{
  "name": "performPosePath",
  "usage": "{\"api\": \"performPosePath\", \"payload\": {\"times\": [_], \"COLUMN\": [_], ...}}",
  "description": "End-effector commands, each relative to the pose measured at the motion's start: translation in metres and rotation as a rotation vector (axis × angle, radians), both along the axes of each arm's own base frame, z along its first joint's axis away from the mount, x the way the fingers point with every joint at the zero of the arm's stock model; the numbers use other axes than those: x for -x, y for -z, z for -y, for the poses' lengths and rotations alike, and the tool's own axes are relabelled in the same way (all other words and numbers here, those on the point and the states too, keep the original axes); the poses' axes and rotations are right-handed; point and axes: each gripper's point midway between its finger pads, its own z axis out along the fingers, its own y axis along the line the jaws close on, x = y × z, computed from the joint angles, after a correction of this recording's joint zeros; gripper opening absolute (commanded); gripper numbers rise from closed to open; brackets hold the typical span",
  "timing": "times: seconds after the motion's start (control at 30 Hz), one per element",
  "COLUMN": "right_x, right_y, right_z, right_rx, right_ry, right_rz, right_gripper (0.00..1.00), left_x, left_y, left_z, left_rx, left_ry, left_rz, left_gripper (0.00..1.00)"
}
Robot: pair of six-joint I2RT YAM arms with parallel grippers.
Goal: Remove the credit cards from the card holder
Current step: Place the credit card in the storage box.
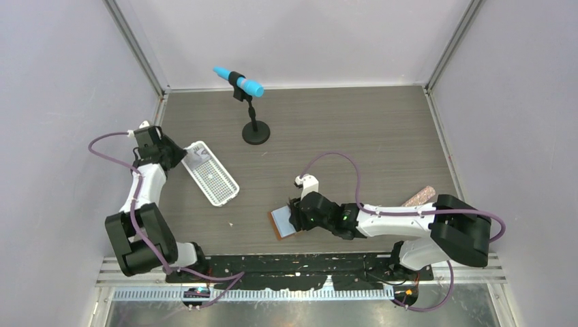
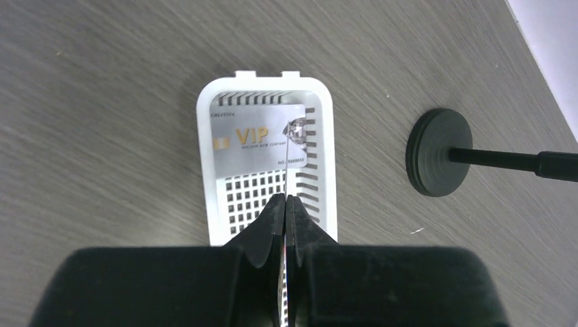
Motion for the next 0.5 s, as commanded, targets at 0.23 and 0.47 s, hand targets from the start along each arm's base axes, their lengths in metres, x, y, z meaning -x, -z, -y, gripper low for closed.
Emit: {"api": "performPosePath", "payload": {"times": [0.23,0.47], "right_x": [-0.004,-0.004], "right_y": [-0.004,-0.003], "right_z": [-0.009,-0.010], "right_rx": [-0.055,-0.051], "right_ry": [-0.001,-0.008], "right_rz": [0.010,0.009], "right_gripper": [0.52,0.53], "left_x": [-0.044,-0.049], "left_y": [-0.017,-0.003], "left_z": [-0.008,-0.007], "left_rx": [-0.045,-0.020], "left_ry": [0.097,0.105], "left_rz": [0.070,0.045], "left_gripper": [0.00,0.00]}}
